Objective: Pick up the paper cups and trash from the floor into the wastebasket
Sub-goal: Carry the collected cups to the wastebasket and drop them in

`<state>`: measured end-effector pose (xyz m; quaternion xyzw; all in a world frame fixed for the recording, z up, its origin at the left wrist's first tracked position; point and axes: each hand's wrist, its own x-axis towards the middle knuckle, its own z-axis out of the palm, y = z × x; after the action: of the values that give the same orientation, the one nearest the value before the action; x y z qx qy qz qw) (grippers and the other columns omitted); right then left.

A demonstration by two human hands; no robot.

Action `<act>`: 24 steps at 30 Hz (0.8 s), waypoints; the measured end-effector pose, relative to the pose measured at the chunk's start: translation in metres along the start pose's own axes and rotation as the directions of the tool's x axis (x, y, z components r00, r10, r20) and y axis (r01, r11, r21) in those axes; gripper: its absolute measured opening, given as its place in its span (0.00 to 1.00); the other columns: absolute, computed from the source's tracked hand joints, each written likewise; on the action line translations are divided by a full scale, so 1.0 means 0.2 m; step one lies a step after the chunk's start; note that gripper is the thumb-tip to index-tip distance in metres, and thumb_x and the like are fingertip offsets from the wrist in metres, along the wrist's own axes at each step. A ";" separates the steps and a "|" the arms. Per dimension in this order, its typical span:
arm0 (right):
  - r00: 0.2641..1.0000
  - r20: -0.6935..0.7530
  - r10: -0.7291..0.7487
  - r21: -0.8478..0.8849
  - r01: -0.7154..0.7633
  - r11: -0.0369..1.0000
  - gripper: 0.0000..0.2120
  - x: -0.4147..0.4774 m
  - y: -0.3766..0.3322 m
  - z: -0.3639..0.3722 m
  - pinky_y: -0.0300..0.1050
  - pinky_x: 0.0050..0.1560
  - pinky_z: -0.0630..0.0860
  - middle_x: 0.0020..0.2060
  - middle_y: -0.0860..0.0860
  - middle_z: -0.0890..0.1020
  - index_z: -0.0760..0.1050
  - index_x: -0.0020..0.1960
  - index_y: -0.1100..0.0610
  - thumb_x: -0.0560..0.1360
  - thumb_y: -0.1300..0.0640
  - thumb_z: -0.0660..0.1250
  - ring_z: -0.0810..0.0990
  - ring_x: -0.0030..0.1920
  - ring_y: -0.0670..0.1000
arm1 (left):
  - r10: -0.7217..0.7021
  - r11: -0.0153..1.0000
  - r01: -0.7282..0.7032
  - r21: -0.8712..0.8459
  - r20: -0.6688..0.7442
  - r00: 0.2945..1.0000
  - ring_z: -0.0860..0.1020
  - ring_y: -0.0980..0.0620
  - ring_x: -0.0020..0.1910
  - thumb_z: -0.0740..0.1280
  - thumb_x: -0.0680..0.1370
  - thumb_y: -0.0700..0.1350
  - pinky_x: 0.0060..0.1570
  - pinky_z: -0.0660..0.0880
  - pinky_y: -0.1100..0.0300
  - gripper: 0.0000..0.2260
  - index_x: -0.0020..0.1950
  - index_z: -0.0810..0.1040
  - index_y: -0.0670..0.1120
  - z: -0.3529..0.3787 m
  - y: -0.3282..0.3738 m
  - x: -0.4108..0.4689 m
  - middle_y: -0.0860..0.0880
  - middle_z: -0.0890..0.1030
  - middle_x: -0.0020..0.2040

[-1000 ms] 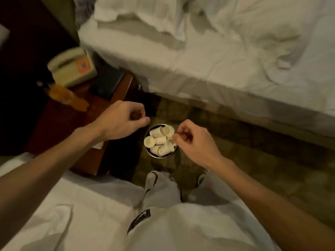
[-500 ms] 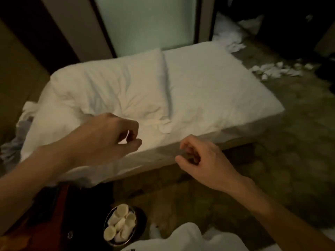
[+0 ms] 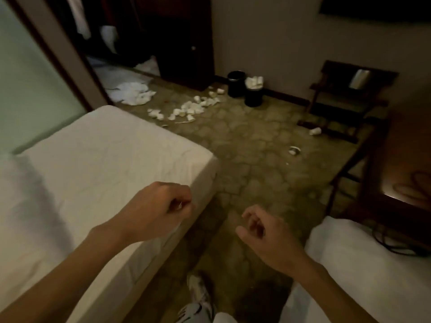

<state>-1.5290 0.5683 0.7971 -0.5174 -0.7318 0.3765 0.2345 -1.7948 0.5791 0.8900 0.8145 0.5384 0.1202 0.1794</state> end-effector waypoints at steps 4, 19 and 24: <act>0.981 -0.106 0.162 0.003 -0.163 0.987 0.11 0.23 0.22 -0.18 0.33 0.38 0.71 0.41 0.38 0.75 0.66 0.48 0.31 0.70 0.29 0.58 0.75 0.44 0.35 | 0.047 0.985 -0.031 -0.172 0.091 0.995 0.75 0.57 0.31 0.64 0.79 0.53 0.31 0.68 0.66 0.12 0.35 0.74 0.56 0.15 -0.09 0.58 0.57 0.76 0.31; 0.785 -0.338 0.519 0.117 -0.512 0.851 0.11 1.39 0.74 -0.77 0.36 0.46 0.73 0.45 0.41 0.76 0.72 0.57 0.47 0.78 0.44 0.66 0.76 0.45 0.41 | 0.129 0.941 -0.027 -0.336 0.285 0.950 0.69 0.58 0.27 0.69 0.78 0.52 0.31 0.66 0.60 0.14 0.34 0.74 0.51 0.47 -0.40 2.48 0.55 0.71 0.27; 0.734 -0.362 0.575 0.002 -0.616 0.787 0.16 1.74 1.10 -1.00 0.39 0.47 0.68 0.46 0.40 0.69 0.69 0.64 0.47 0.78 0.43 0.63 0.72 0.47 0.42 | 0.159 0.982 -0.108 -0.158 0.362 0.918 0.74 0.53 0.33 0.67 0.79 0.53 0.37 0.72 0.56 0.12 0.37 0.74 0.51 0.67 -0.34 3.10 0.53 0.75 0.32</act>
<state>-1.3784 0.9944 0.7275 -0.7948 -0.4954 0.2917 0.1941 -1.5571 1.1523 0.7423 0.8434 0.4281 0.0111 0.3244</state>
